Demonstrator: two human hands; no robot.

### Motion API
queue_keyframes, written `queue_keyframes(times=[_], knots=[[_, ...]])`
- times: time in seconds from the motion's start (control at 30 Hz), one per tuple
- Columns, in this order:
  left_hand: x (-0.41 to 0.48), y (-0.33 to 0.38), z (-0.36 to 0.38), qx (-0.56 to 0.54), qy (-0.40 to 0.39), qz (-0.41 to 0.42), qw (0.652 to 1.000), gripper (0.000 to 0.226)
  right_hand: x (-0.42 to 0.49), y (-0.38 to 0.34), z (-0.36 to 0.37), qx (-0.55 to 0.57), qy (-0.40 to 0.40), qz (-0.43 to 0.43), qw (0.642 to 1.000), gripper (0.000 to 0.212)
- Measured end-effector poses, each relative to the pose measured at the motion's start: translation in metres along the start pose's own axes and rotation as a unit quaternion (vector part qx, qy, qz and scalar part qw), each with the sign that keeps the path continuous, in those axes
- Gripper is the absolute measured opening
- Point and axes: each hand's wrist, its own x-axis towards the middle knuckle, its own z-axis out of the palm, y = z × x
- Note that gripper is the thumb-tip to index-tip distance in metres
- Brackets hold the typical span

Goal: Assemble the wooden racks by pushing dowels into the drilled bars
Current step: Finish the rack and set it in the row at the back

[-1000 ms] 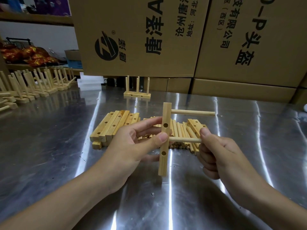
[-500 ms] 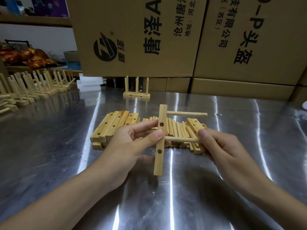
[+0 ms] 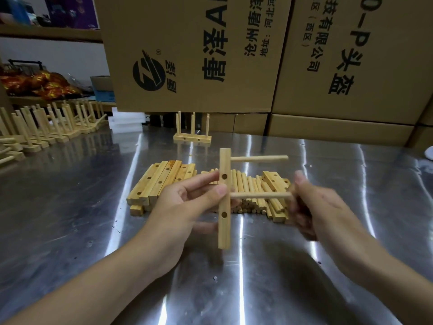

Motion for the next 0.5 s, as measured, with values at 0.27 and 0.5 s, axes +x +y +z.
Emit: queue_keyframes(times=[0.27,0.5], knots=[[0.008,0.012,-0.006,-0.179,0.068,-0.08,0.978,0.041,0.018,0.037,-0.041,-0.468,0.061,-0.165,0.866,0.035],[0.008,0.015,-0.006,-0.197,0.07,-0.085,0.974,0.048,0.017,0.047,-0.04,-0.561,0.023,-0.199,0.803,0.05]])
